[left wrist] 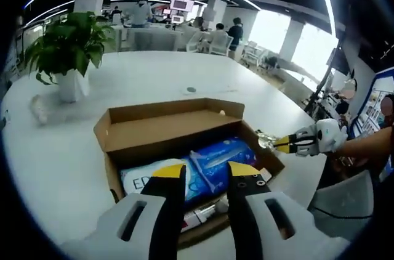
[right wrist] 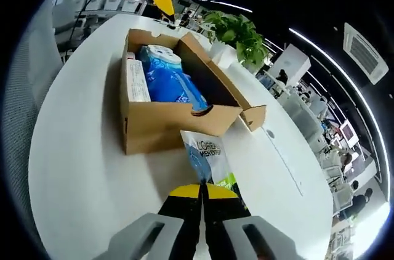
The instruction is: Operate the shoe box by opening the lid, removing the specified soft item, and placing it in the target area until the item is outside and the box remains undamaged.
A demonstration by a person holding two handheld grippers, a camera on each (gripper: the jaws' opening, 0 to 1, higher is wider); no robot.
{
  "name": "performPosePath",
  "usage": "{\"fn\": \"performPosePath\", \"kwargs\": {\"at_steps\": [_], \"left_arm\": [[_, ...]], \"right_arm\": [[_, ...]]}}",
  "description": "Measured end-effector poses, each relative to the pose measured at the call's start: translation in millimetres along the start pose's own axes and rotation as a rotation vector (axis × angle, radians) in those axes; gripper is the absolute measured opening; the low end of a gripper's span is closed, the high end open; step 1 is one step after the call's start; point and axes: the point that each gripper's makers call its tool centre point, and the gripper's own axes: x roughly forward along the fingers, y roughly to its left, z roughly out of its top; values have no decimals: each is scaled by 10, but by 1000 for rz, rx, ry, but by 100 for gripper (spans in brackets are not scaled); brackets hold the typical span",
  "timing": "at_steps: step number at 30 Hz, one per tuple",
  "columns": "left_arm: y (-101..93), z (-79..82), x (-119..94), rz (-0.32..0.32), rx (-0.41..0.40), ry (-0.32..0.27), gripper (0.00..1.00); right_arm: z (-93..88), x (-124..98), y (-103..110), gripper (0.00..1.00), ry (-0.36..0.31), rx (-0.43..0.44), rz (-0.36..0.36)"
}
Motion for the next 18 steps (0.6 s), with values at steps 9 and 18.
{"fn": "performPosePath", "kwargs": {"at_steps": [9,18], "left_arm": [[105,-46,-54,17,-4,-1,25],[204,-103,-121,35,-17,0,25]], "right_arm": [[-55,74,52,0,25,-51,29],[-138,142,129,0,52,-94,79]]}}
